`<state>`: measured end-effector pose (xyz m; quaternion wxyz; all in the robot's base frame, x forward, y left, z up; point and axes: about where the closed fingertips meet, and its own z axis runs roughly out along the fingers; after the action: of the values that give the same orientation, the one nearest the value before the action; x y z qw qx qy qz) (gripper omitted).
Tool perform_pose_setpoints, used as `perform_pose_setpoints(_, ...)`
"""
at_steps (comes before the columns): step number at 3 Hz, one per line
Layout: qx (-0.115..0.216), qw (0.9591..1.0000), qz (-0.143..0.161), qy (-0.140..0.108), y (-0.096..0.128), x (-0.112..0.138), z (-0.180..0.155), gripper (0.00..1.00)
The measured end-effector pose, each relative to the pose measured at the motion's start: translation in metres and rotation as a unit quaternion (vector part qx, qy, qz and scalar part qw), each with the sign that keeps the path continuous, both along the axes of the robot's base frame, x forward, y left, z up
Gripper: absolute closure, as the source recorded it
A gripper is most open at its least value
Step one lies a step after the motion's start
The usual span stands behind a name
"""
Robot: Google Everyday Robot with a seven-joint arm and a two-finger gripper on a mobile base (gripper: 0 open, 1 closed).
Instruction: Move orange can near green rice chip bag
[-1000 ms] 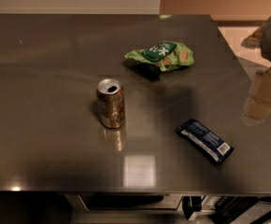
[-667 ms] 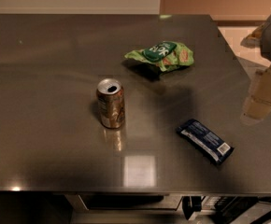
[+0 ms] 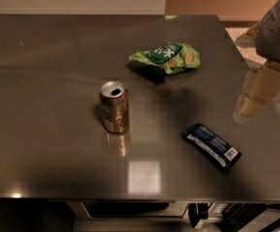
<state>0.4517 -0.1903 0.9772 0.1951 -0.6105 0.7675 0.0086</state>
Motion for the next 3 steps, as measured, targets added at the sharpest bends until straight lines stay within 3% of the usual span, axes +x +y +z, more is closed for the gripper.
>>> perform_pose_setpoints(1, 0.057, 0.9968, 0.056, 0.006, 0.052, 0.021, -0.019, 0.0)
perform_pose_setpoints(2, 0.118, 0.9869, 0.109, 0.009, 0.107, 0.038, -0.035, 0.0)
perform_pose_setpoints(3, 0.162, 0.976, 0.145, 0.01, 0.149, 0.048, -0.043, 0.0)
